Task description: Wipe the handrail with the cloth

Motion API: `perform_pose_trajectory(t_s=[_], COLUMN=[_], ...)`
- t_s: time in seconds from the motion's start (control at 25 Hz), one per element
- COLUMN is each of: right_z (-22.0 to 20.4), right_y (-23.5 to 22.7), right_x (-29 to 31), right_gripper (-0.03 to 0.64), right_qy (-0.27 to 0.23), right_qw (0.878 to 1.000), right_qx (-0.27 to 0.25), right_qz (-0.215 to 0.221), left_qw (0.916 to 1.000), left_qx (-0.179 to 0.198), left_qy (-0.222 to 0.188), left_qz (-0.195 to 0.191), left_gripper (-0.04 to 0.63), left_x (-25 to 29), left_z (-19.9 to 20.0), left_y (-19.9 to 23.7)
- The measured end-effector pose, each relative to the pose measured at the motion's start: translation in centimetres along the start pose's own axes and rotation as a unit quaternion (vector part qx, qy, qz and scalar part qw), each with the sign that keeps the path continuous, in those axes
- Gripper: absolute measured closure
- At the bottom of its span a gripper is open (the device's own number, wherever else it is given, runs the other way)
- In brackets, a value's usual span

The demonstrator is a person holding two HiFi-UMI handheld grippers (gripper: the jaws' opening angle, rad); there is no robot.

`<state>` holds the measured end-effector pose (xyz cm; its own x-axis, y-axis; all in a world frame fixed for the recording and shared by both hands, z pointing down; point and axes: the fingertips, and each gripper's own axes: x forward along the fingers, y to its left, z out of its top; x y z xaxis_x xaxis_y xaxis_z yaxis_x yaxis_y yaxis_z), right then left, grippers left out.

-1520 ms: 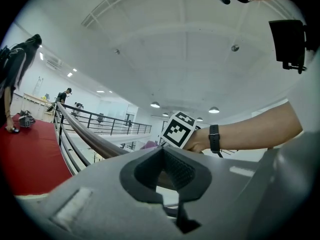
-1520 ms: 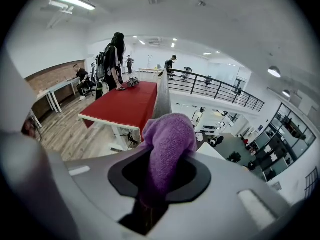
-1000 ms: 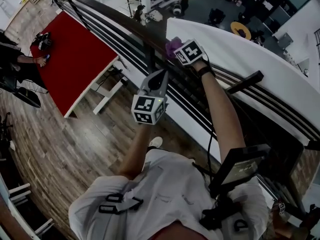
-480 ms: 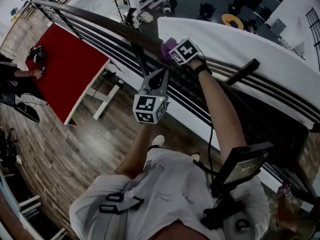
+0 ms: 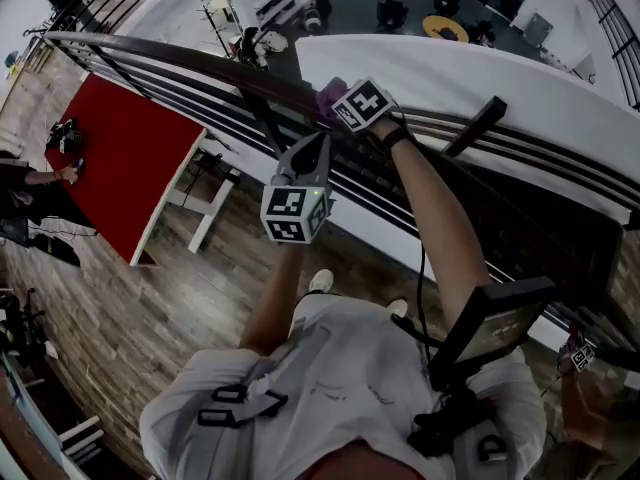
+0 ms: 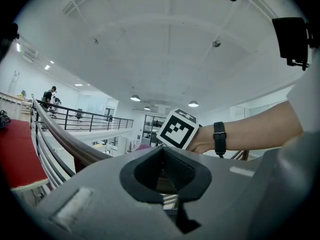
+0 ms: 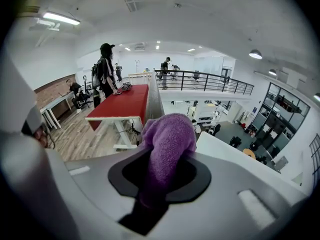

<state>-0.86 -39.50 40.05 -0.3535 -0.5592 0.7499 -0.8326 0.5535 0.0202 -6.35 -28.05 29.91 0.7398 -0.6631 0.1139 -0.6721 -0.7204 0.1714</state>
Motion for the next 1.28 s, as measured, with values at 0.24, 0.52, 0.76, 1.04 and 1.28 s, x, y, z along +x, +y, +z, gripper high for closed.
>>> perform_pose_trajectory(t_s=[0.24,0.52,0.76,1.04,1.28], right_z=[-2.1,-4.4,-6.9,-10.1,-13.3], right_y=[-0.5,-0.6,-0.6,-1.4,-2.5], right_x=[-1.6,-3.2,-5.1,-8.5,-11.2], right_gripper=[0.534,0.534,0.534,0.532,0.532], right_qy=[0.003,-0.001,-0.005,-0.024,-0.039], right_qw=[1.0,1.0,0.999,0.997,0.994], right_qx=[0.011,0.025,0.04,0.065,0.096], right_qz=[-0.005,-0.006,-0.003,-0.025,-0.046], left_qw=[0.9996,0.9987,0.9966,0.9943,0.9901], left_qx=[0.0,0.014,0.019,0.025,0.028], left_qy=[0.006,0.002,0.011,0.006,0.015], left_qz=[-0.026,-0.048,-0.079,-0.103,-0.137], left_gripper=[0.594,0.594,0.594,0.594,0.594], left_x=[0.6,1.0,2.0,3.3,4.1], left_z=[-0.2,1.1,0.3,0.2,-0.5], left_y=[-2.5,-4.5,-7.5,-11.3,-14.5])
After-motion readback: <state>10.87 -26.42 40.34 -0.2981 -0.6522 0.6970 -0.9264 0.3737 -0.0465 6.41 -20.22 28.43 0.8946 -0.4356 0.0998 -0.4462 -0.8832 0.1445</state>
